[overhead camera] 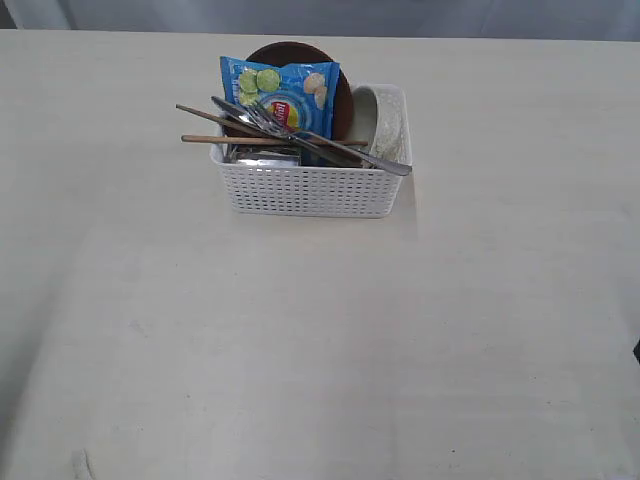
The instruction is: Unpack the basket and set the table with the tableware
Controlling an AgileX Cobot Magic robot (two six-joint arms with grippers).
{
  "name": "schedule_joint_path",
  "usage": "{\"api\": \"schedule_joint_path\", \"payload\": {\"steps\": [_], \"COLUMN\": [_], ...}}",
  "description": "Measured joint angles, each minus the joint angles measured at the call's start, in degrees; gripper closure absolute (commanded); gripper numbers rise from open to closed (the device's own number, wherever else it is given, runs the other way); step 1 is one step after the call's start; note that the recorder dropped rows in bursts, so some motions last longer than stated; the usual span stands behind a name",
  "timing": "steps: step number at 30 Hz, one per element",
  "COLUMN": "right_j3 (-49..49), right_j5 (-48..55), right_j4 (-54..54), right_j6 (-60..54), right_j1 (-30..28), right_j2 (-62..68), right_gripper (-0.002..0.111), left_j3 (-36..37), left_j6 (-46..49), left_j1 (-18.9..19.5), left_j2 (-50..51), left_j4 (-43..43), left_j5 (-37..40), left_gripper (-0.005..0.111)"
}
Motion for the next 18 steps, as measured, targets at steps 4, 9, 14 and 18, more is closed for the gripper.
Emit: {"api": "schedule_joint_path", "payload": {"steps": [4, 9, 14, 18], "right_j3": [0.0, 0.0, 0.0, 0.0], "right_j5": [-5.7, -18.1, -24.1, -28.1], "right_j4": [-0.1, 0.4, 0.4, 0.4], "right_j6": [-0.4, -0.4, -0.4, -0.4], "right_j1": [0.0, 0.0, 0.0, 0.0], "right_j2": [0.0, 0.0, 0.0, 0.0], "right_gripper": [0.109, 0.109, 0.109, 0.109], "left_j3": [0.0, 0.0, 0.0, 0.0], "left_j6": [0.0, 0.0, 0.0, 0.0], "left_j1": [0.0, 0.0, 0.0, 0.0], "left_j2": [0.0, 0.0, 0.0, 0.0], "left_j4": [0.0, 0.0, 0.0, 0.0], "left_j5": [0.0, 0.0, 0.0, 0.0], "left_gripper": [0.107, 0.107, 0.107, 0.107]}}
